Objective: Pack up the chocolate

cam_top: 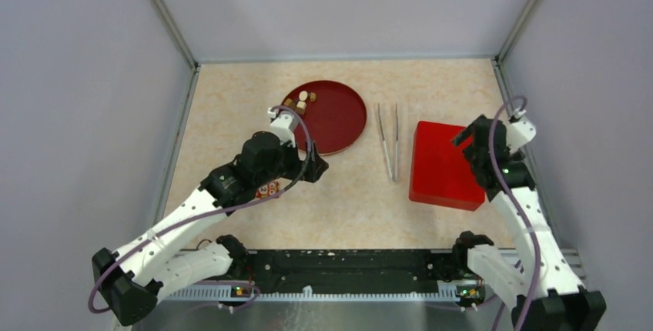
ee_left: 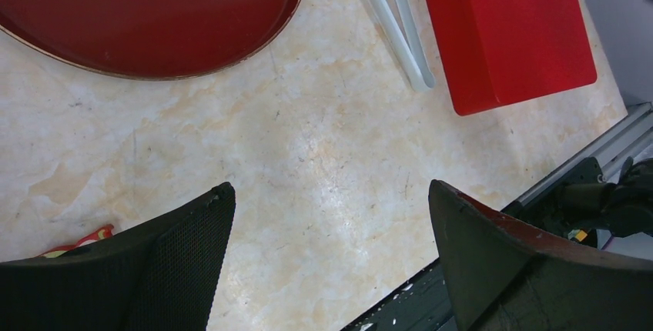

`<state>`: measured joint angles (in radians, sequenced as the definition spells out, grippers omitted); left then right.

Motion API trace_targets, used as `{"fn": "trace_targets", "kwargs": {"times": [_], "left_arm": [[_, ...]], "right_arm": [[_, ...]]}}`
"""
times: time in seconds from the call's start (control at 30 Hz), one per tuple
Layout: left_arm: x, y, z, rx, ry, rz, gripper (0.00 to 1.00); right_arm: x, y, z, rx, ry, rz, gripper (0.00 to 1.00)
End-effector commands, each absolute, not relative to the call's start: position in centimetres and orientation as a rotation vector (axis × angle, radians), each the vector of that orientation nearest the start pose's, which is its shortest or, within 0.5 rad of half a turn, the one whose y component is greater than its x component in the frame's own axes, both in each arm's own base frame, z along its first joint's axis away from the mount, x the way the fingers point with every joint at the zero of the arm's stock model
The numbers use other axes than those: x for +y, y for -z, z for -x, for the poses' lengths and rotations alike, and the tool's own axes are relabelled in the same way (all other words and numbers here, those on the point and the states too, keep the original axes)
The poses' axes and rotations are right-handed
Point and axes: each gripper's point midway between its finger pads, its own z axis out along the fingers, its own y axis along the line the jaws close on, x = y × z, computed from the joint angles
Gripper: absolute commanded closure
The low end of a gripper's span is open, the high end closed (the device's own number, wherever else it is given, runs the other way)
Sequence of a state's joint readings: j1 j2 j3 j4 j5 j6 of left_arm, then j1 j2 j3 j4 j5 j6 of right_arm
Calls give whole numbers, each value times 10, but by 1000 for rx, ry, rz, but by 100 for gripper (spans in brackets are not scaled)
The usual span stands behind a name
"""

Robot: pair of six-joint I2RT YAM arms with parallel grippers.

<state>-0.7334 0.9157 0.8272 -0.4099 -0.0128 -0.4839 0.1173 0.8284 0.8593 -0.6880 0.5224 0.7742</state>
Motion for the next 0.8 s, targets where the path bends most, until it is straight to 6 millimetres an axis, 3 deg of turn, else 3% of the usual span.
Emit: {"fn": "trace_targets", "kwargs": {"times": [0.0,0.1,0.17,0.23,0.3,0.43,0.57,0.63,0.77], "left_arm": [[-220,-253,-228,2002,767,-194,1],[-218,-252,-231,1971,760,-185,1],[-218,-251,-231,1985,753,-188,1],[-220,-256,-229,1978,773,-194,1],[-220,-268,-228,1940,793,-188,1],[-197,-292,-236,1846,719,-92,1],[-180,-330,-240,1772,658,-43,1],[-175,-343,-242,1765,625,-40,1],[-166,-353,-247,1770,558,-23,1]], "right_arm": [[-23,-104,-253,2147,141,-1038,5],[-20,-79,-250,2254,191,-1058,5],[-17,-91,-258,2277,186,-1025,4],[-20,-122,-269,2235,189,-987,4],[-25,-167,-280,2148,170,-928,3],[-22,-257,-297,1997,75,-716,1],[-21,-335,-291,1812,7,-596,3],[-25,-362,-280,1723,1,-580,2],[-24,-381,-269,1612,-41,-532,1]]}}
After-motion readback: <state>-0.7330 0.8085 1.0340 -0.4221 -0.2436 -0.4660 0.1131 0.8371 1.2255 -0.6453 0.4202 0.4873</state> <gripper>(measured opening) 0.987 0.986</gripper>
